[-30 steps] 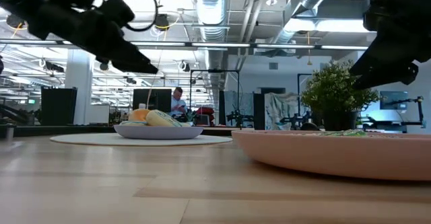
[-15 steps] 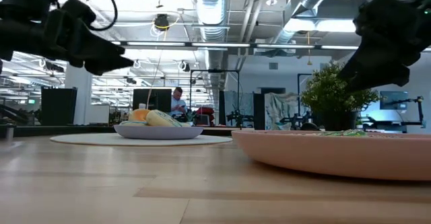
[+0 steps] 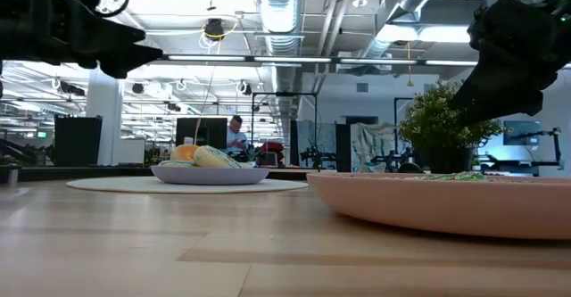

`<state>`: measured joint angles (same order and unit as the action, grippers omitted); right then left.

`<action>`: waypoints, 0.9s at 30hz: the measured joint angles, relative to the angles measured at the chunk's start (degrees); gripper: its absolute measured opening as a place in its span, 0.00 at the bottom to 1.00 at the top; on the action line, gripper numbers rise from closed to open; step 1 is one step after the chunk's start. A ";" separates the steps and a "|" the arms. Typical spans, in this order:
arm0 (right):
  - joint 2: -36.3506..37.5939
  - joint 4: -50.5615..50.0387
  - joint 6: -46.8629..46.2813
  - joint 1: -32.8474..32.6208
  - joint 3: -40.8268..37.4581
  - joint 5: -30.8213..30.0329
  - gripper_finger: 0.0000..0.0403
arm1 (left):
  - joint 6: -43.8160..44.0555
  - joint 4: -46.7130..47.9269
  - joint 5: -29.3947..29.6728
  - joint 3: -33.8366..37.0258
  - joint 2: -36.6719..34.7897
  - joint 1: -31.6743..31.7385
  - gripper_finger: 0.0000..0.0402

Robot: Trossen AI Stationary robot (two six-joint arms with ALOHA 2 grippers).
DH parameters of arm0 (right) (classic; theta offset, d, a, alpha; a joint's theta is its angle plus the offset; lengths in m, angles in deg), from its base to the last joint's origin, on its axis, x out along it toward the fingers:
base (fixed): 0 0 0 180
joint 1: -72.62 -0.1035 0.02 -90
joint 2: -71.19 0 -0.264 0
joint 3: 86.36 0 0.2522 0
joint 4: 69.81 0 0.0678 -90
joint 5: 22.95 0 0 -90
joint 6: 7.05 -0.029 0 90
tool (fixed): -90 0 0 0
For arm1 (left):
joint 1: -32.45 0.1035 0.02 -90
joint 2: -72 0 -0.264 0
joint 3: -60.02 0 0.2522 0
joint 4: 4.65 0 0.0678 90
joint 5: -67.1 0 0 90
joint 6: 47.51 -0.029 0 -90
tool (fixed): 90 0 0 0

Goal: Pick & Place donuts
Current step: Return to Home Position

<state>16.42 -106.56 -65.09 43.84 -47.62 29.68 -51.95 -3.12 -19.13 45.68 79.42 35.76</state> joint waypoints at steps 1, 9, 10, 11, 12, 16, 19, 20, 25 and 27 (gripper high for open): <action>0.00 -0.15 0.00 0.00 0.00 0.02 0.58 | 0.06 1.65 0.00 0.02 -2.05 0.00 0.85; 0.00 -0.83 0.00 0.00 0.00 0.07 0.58 | -0.13 7.21 -0.19 -0.07 -6.78 0.00 0.85; 0.00 -0.94 0.01 0.00 0.00 0.07 0.58 | -0.07 8.19 -0.28 -0.07 -6.77 0.00 0.85; 0.00 -0.95 0.00 0.00 0.00 0.07 0.58 | -0.05 8.72 -0.32 -0.07 -6.81 0.00 0.85; 0.00 -0.95 0.00 0.00 0.00 0.07 0.58 | -0.08 9.03 -0.44 -0.07 -7.10 0.00 0.85; 0.00 -1.00 0.07 0.00 0.00 0.01 0.58 | -0.24 9.77 -0.28 -0.07 -7.18 0.00 0.85; 0.00 -1.00 0.14 0.00 0.00 -0.04 0.58 | -0.47 9.95 -0.08 -0.07 -6.87 0.00 0.85; 0.00 -1.00 0.15 0.00 0.00 -0.04 0.58 | -0.46 9.98 -0.07 -0.07 -6.66 0.00 0.85; 0.00 -1.00 1.05 0.00 0.00 -0.09 0.58 | -0.44 10.05 -0.02 -0.07 -6.65 0.00 0.85; 0.00 -0.99 2.74 0.07 0.00 -2.01 0.58 | -0.44 10.08 -0.02 -0.07 -6.66 0.00 0.85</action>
<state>16.42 -107.55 -62.35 43.91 -47.62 27.67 -52.39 6.96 -19.15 45.61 72.76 35.76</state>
